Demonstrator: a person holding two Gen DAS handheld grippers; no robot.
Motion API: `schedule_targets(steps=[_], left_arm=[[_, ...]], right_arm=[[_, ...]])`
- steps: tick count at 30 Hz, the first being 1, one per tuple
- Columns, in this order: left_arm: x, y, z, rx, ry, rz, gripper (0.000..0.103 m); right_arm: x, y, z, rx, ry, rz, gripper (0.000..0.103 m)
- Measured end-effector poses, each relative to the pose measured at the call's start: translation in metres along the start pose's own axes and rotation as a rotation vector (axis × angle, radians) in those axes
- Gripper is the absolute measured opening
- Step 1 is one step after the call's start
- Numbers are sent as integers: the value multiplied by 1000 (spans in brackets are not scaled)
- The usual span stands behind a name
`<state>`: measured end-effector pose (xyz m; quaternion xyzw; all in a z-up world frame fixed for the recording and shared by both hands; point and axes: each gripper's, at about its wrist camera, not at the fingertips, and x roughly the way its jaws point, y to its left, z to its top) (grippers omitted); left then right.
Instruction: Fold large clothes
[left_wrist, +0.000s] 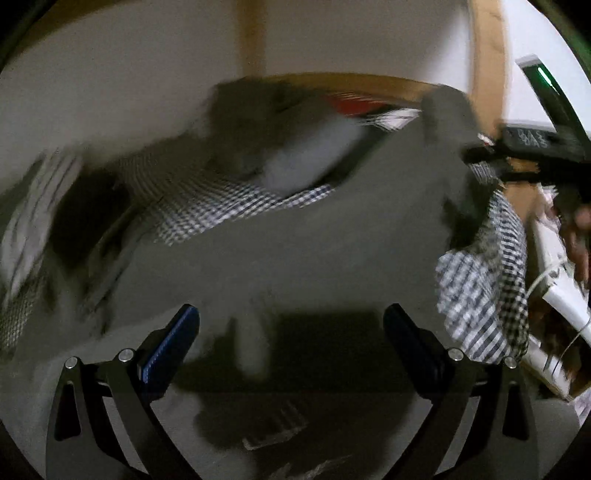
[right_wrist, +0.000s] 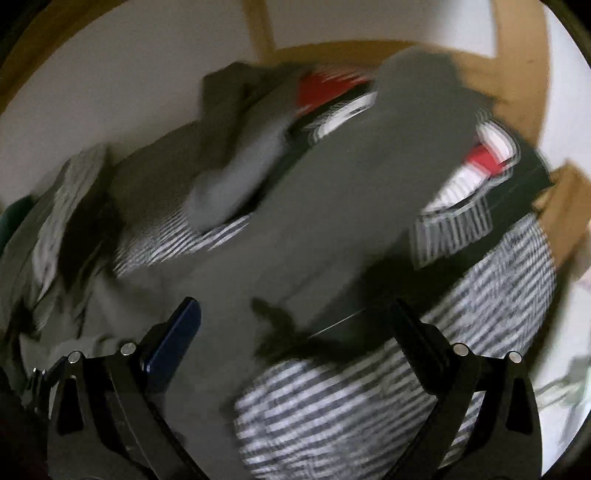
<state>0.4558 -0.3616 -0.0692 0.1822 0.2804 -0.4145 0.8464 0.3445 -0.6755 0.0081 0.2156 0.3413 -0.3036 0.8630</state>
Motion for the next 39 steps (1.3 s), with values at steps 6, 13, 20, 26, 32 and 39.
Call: schedule_targets(steps=[6, 13, 20, 26, 32, 39], left_arm=[[47, -95, 38, 138, -71, -179, 98], [107, -120, 65, 126, 30, -158, 98], [130, -110, 84, 48, 123, -287, 48], [123, -105, 88, 17, 135, -307, 38], [137, -94, 86, -68, 139, -249, 77], [125, -58, 59, -241, 160, -257, 87]], right_arm=[[5, -72, 51, 60, -13, -22, 100], [23, -130, 87, 216, -34, 119, 100], [76, -167, 124, 382, 43, 312, 100], [86, -159, 143, 362, 35, 384, 21], [83, -131, 152, 241, 20, 412, 14], [66, -107, 140, 199, -21, 498, 13]])
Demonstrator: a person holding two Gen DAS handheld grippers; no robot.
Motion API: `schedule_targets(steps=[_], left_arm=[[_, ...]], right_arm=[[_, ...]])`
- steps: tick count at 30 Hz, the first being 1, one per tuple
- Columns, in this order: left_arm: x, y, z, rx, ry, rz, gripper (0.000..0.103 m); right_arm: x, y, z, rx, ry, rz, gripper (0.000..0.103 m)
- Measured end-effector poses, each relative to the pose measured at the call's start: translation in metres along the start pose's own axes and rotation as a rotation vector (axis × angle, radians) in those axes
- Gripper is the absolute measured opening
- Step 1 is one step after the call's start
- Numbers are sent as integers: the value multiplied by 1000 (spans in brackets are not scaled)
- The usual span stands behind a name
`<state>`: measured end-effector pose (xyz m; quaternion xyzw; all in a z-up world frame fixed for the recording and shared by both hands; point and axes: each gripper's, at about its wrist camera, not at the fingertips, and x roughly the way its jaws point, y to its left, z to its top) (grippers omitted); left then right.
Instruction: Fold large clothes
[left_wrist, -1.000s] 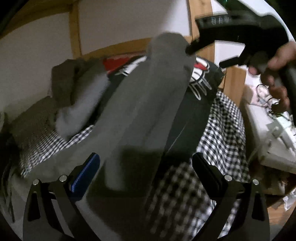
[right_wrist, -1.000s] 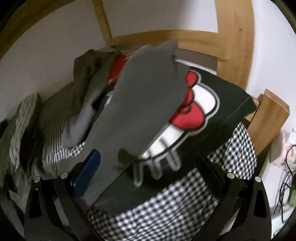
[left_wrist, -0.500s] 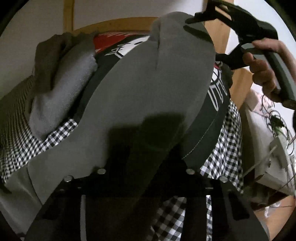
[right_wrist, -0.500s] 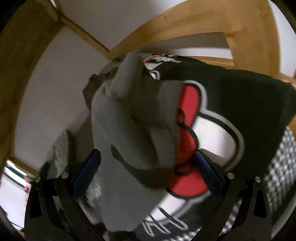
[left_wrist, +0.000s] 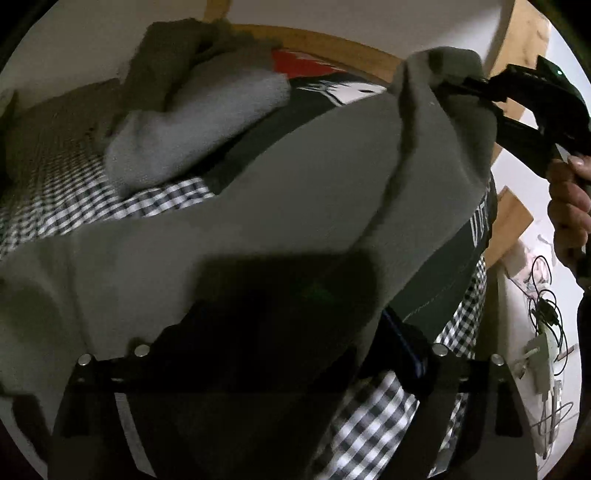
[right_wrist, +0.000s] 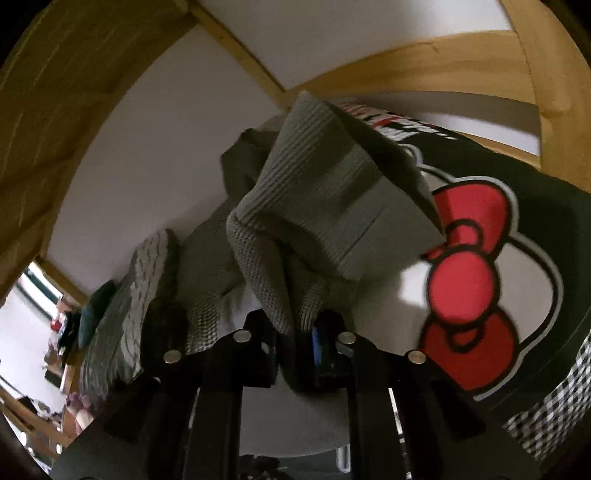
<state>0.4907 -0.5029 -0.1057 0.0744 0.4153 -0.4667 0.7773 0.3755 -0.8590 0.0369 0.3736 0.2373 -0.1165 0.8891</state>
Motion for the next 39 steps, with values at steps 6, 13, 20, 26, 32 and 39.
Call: schedule_targets(steps=[6, 13, 20, 26, 32, 39], left_arm=[[-73, 40, -31, -70, -110, 78, 88], [-167, 122, -93, -267, -226, 269, 94], [-209, 183, -115, -331, -258, 506, 95], [-196, 233, -135, -396, -168, 507, 97], [-244, 252, -144, -412, -253, 411, 97], [-325, 302, -159, -357, -195, 679, 97]], right_arm=[[-4, 39, -15, -56, -1, 76, 13], [14, 111, -69, -167, 57, 150, 13], [48, 172, -136, -232, 146, 196, 13], [71, 223, -202, -294, 221, 224, 13], [102, 288, -274, -388, 319, 254, 13], [144, 365, -365, -470, 447, 304, 13]])
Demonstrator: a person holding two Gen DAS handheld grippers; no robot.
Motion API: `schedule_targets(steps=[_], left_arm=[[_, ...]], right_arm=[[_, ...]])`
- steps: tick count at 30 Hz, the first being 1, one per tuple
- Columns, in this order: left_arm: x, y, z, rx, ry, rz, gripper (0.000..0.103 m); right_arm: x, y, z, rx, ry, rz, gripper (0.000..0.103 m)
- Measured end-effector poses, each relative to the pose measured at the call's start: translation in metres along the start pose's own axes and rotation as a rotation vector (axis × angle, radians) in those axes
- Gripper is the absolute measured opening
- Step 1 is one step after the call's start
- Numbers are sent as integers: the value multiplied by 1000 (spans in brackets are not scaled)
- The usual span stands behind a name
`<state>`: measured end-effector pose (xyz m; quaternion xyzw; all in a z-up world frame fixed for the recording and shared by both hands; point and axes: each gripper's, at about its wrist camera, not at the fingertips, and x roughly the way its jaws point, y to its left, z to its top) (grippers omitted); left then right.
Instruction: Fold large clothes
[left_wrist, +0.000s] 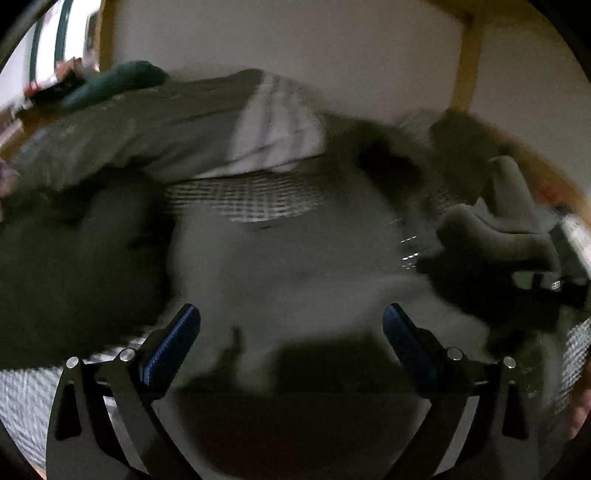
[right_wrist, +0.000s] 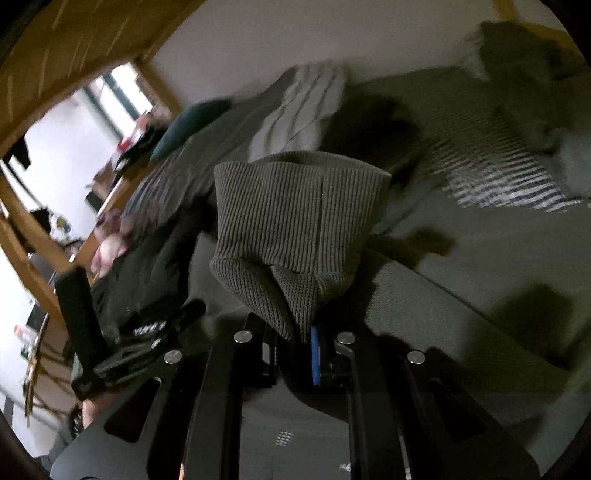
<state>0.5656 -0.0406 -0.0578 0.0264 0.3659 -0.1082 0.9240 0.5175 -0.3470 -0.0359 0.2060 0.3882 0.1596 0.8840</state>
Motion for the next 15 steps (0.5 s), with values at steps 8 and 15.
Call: schedule_targets(steps=[8, 15], left_arm=[[19, 98, -27, -250, 41, -10, 97], [1, 107, -25, -269, -27, -49, 97]], right_arm=[[112, 59, -31, -28, 132, -124, 17], [115, 97, -42, -99, 136, -12, 96]])
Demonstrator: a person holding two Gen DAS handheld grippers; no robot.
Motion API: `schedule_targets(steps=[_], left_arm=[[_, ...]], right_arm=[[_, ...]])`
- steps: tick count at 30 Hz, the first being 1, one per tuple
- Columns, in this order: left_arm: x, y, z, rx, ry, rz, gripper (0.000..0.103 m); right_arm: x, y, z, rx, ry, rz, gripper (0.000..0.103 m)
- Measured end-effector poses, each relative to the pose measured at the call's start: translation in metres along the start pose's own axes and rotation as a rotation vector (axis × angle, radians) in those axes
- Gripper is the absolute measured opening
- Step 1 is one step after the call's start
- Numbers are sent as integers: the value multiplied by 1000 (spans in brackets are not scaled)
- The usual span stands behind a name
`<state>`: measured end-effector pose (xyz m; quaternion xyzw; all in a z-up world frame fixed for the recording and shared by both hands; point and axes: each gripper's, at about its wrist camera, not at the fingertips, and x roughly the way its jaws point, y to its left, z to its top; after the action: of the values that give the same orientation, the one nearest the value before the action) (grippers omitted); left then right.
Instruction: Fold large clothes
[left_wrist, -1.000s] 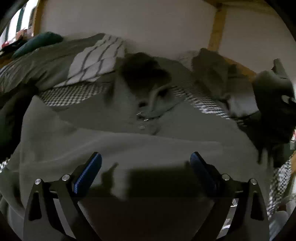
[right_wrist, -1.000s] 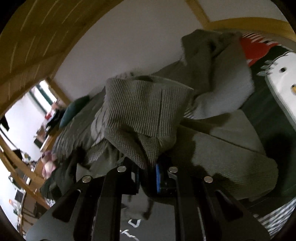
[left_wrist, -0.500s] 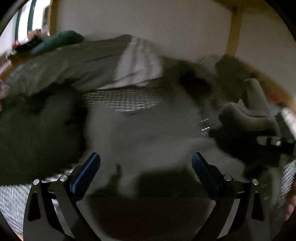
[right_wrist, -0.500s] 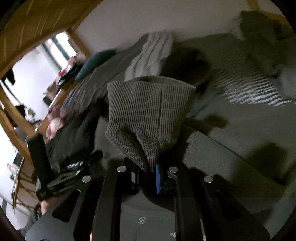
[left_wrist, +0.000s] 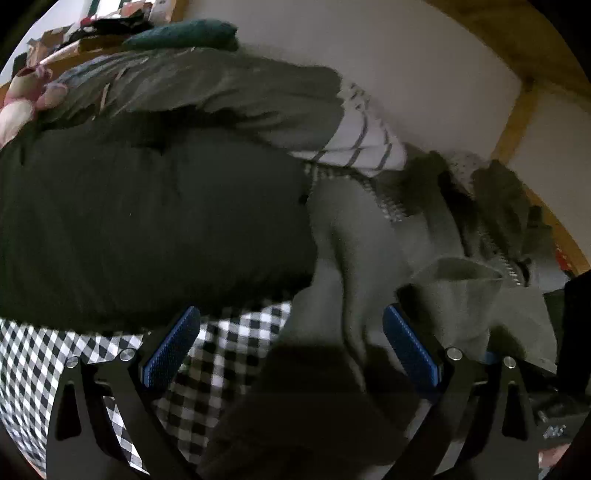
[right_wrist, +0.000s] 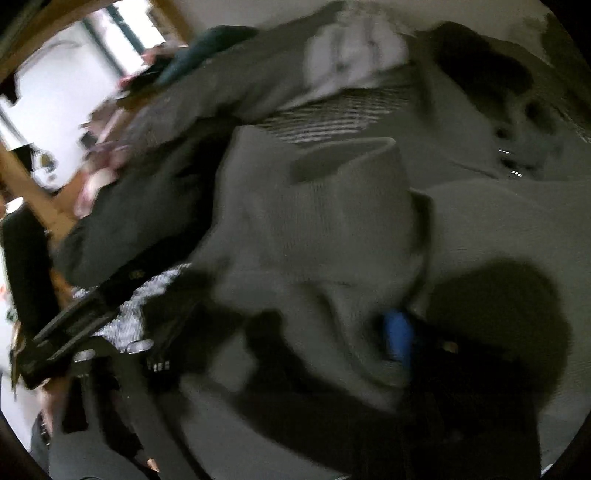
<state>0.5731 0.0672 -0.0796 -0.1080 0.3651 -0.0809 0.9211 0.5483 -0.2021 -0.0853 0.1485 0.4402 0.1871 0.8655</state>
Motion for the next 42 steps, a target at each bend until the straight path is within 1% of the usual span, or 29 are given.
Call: schedule_targets(steps=[2, 3, 5, 7, 8, 10, 11, 13, 15, 16, 17, 18, 20, 21, 22, 23, 25, 26, 28, 29, 31, 32, 33, 34, 35, 36, 38, 41, 42], left_arm=[[-9, -7, 0, 3, -21, -30, 97], [-15, -13, 1, 8, -34, -61, 97], [-23, -35, 5, 49, -50, -148, 97], [-32, -66, 8, 116, -69, -241, 97], [-35, -88, 10, 161, -88, -288, 97], [-34, -125, 11, 234, -100, -326, 97], [-25, -150, 12, 274, -78, -316, 97], [12, -192, 11, 333, 21, -245, 97], [50, -213, 4, 377, 130, -174, 97], [72, -216, -2, 417, 187, -87, 97], [89, -205, -10, 439, 223, 39, 97], [96, -190, -14, 414, 236, 100, 97], [94, -137, -20, 279, 258, 94, 97], [87, -118, -22, 246, 252, 27, 97], [75, -104, -24, 253, 239, 20, 97], [68, -96, -25, 245, 239, 58, 98], [51, -82, -23, 145, 263, 16, 97], [43, -83, -21, 127, 259, 18, 97], [21, -103, -24, 159, 201, -18, 97], [12, -123, -28, 214, 171, -53, 97], [13, -156, -40, 323, 143, -60, 98], [20, -168, -48, 380, 143, -29, 98], [31, -176, -54, 427, 161, 29, 98], [43, -177, -62, 448, 191, 87, 98], [57, -167, -68, 412, 232, 89, 98], [64, -155, -69, 353, 250, 50, 98], [56, -150, -70, 338, 233, 31, 98], [43, -146, -64, 289, 208, -18, 98], [43, -144, -64, 291, 202, -8, 98]], right_arm=[[-19, 1, 4, -4, -32, 72, 96], [-39, -7, 5, 13, -62, 116, 96], [-74, -26, 5, 45, -111, 111, 100], [-120, -55, 4, 56, -177, 60, 100], [-146, -73, 3, 50, -222, -23, 100], [-166, -102, 8, 67, -241, -208, 100], [-168, -127, 10, 104, -206, -338, 100], [-157, -166, 11, 167, -132, -484, 100], [-137, -195, 7, 221, -42, -530, 100], [-127, -205, 2, 235, 3, -536, 100], [-122, -210, -4, 234, 32, -540, 100], [-118, -211, -10, 218, 27, -540, 100], [-118, -208, -16, 179, -1, -528, 100], [-117, -211, -14, 179, -3, -521, 100], [-118, -213, -17, 182, -7, -515, 100], [-117, -211, -16, 185, -10, -517, 100], [-119, -205, -13, 195, -16, -545, 100], [-124, -198, -14, 207, -29, -562, 100], [-139, -192, -18, 201, -58, -549, 100], [-139, -181, -21, 175, -58, -547, 100], [-128, -172, -26, 116, -4, -599, 100], [-120, -170, -29, 92, 26, -623, 100], [-108, -172, -35, 63, 65, -648, 100], [-106, -173, -39, 50, 51, -646, 100], [-107, -175, -42, 45, 27, -633, 100], [-109, -176, -44, 49, 20, -617, 100], [-121, -171, -45, 66, 24, -610, 100], [-139, -168, -50, 77, -15, -629, 100], [-137, -171, -50, 80, -4, -633, 100]])
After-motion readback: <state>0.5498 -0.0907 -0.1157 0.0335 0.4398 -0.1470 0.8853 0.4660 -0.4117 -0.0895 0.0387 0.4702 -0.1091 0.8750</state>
